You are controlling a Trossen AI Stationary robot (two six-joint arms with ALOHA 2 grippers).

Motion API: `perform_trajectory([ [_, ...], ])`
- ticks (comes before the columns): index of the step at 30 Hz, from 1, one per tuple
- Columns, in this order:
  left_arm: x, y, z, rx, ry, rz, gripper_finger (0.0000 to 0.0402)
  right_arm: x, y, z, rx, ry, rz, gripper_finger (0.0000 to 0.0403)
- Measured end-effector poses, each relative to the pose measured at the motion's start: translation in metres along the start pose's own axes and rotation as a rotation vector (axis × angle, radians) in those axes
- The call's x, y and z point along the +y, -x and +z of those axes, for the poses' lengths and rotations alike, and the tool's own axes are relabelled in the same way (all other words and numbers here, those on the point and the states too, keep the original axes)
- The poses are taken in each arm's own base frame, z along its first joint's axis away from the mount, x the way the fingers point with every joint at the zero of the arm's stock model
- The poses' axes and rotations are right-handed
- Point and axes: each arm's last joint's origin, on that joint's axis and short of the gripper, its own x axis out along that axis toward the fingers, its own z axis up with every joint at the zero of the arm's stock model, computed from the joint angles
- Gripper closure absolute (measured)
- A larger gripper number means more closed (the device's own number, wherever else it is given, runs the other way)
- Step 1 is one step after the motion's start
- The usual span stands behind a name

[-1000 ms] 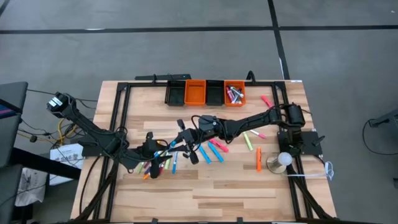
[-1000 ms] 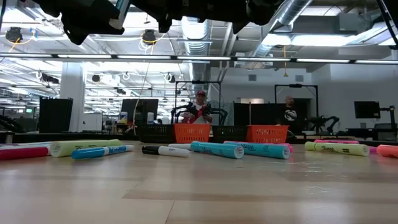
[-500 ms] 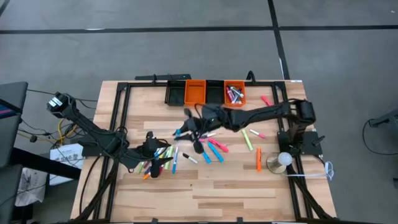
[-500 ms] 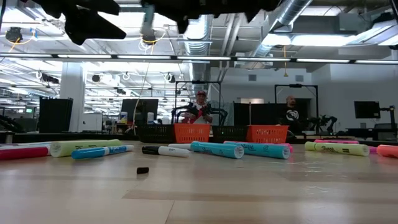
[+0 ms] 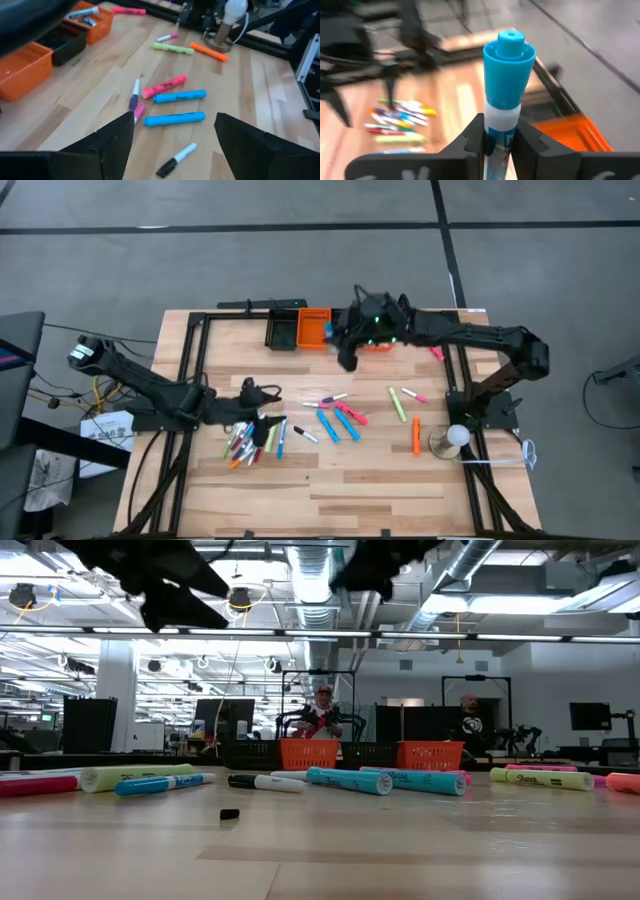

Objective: Pick & Place Markers
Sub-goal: Put the light blue marker pen into the right orange bin

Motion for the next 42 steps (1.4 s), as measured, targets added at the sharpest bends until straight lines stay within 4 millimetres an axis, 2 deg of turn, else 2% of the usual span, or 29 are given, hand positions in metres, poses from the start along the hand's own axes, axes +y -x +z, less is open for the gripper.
perform_trajectory([
  [4, 0.02, -0.011, 0.008, 0.031, 0.011, 0.001, 0.0128, -0.038, 0.004, -0.014, 0.118, -0.1, -0.098, 0.0348],
  [10, 0.044, -0.021, 0.014, 0.072, 0.039, 0.001, 0.0128, -0.088, -0.016, -0.042, 0.258, -0.22, -0.191, 0.0347],
  [13, 0.045, -0.023, 0.008, 0.084, 0.038, 0.003, 0.0128, -0.108, -0.028, -0.061, 0.358, -0.283, -0.205, 0.0347],
  [19, 0.05, -0.024, -0.009, 0.132, 0.03, 0.023, 0.0128, -0.134, -0.041, -0.094, 0.528, -0.37, -0.242, 0.0347],
  [26, 0.05, -0.024, -0.008, 0.12, 0.042, 0.019, 0.0128, -0.143, -0.046, -0.112, 0.638, -0.425, -0.25, 0.0347],
  [32, 0.05, -0.024, -0.008, 0.117, 0.044, 0.018, 0.0128, -0.142, -0.044, -0.115, 0.678, -0.433, -0.245, 0.0344],
  [36, 0.05, -0.024, -0.007, 0.11, 0.053, 0.016, 0.0128, -0.141, -0.042, -0.117, 0.708, -0.411, -0.258, 0.0326],
  [42, 0.05, -0.024, -0.007, 0.11, 0.053, 0.016, 0.0128, -0.141, -0.043, -0.117, 0.74, -0.344, -0.384, 0.0286],
])
